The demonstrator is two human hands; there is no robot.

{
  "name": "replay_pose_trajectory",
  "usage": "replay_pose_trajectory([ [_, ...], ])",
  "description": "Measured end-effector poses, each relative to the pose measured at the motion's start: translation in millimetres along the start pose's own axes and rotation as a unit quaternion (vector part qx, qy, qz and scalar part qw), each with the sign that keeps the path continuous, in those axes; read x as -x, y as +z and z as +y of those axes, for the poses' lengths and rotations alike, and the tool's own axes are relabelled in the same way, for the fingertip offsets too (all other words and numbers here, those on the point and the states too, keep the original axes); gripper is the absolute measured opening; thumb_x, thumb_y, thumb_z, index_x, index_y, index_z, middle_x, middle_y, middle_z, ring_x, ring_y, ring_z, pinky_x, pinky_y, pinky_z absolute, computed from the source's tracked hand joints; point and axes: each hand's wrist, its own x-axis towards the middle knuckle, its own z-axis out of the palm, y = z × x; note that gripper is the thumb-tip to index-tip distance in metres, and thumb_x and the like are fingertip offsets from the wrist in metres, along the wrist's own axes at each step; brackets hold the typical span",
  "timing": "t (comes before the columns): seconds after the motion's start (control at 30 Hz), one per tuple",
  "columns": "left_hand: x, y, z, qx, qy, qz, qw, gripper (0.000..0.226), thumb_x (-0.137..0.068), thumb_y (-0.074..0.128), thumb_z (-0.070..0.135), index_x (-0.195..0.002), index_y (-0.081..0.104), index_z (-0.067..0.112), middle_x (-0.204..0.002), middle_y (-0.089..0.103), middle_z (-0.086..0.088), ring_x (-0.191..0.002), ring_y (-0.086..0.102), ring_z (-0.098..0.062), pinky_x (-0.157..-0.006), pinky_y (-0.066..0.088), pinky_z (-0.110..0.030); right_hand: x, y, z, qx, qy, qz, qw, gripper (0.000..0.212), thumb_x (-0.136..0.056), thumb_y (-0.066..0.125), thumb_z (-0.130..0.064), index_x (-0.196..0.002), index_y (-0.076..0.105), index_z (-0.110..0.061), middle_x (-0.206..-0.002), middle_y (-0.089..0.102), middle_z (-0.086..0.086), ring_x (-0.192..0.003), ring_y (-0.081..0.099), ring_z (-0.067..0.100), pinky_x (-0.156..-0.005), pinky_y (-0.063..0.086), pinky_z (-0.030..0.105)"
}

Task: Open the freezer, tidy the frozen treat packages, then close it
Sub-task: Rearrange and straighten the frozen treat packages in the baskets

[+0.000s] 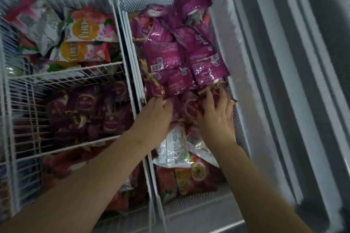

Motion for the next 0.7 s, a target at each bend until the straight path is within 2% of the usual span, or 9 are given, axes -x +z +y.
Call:
replay_pose_trajectory([
  [0.1, -7, 4, -6, -0.018, -0.021, -0.021, 0.999, 0.053, -0.085, 0.069, 0.022, -0.131, 0.046, 0.010, -0.122, 0.049, -0.010, -0.109, 0.047, -0.026, -0.094, 0.045, -0.038, 7, 12, 12, 0.011, -0.011, -0.014, 1.000, 0.077, -0.080, 0.062, -0.005, -0.150, 0.030, -0.011, -0.144, 0.038, 0.026, -0.131, 0.036, 0.045, -0.105, 0.037, 0.061],
  [0.17, -4, 4, -6, -0.004, -0.021, -0.013, 1.000, 0.053, -0.085, 0.069, 0.026, -0.132, 0.047, 0.013, -0.121, 0.049, -0.006, -0.107, 0.048, -0.023, -0.094, 0.045, -0.036, 16, 14, 16, 0.008, -0.012, -0.017, 1.000, 0.078, -0.079, 0.063, 0.002, -0.150, 0.034, -0.014, -0.138, 0.046, 0.020, -0.123, 0.043, 0.040, -0.096, 0.044, 0.059],
  [0.27, 10, -2, 2, 0.027, -0.016, 0.006, 0.999, 0.065, -0.084, 0.069, 0.037, -0.139, 0.041, 0.015, -0.123, 0.047, -0.003, -0.110, 0.045, -0.020, -0.096, 0.043, -0.032, 24, 7, 15, -0.034, -0.013, 0.005, 0.999, 0.073, -0.083, 0.059, 0.007, -0.148, 0.038, -0.018, -0.134, 0.051, 0.015, -0.118, 0.047, 0.036, -0.091, 0.046, 0.060],
  [0.37, 32, -19, -1, 0.068, -0.030, 0.070, 0.995, 0.070, -0.081, 0.073, 0.031, -0.141, 0.040, 0.015, -0.122, 0.048, -0.003, -0.115, 0.045, -0.021, -0.097, 0.043, -0.033, 27, -10, -9, -0.101, -0.052, 0.055, 0.992, 0.069, -0.084, 0.056, 0.012, -0.146, 0.043, -0.016, -0.131, 0.053, 0.015, -0.116, 0.047, 0.035, -0.088, 0.049, 0.057],
  [0.5, 72, -46, -45, 0.111, -0.129, 0.152, 0.974, 0.068, -0.082, 0.075, 0.029, -0.140, 0.042, 0.019, -0.123, 0.048, -0.002, -0.116, 0.041, -0.019, -0.095, 0.038, -0.029, 32, -17, -74, -0.133, -0.131, 0.071, 0.980, 0.072, -0.082, 0.063, 0.008, -0.145, 0.043, -0.021, -0.132, 0.052, 0.011, -0.117, 0.047, 0.030, -0.090, 0.049, 0.052],
  [0.6, 102, -52, -100, 0.088, -0.225, 0.127, 0.962, 0.066, -0.082, 0.074, 0.031, -0.140, 0.044, 0.019, -0.123, 0.049, -0.004, -0.117, 0.043, -0.024, -0.098, 0.043, -0.034, 32, -5, -131, -0.147, -0.201, 0.037, 0.968, 0.068, -0.084, 0.059, 0.005, -0.145, 0.044, -0.022, -0.133, 0.051, 0.013, -0.120, 0.045, 0.034, -0.092, 0.046, 0.053],
  [0.7, 122, -48, -148, 0.057, -0.285, 0.098, 0.952, 0.067, -0.081, 0.076, 0.027, -0.139, 0.046, 0.013, -0.122, 0.052, -0.011, -0.115, 0.048, -0.030, -0.097, 0.046, -0.044, 26, 17, -178, -0.123, -0.263, -0.013, 0.957, 0.073, -0.083, 0.059, 0.004, -0.147, 0.038, -0.021, -0.137, 0.048, 0.016, -0.127, 0.041, 0.037, -0.098, 0.043, 0.053],
])
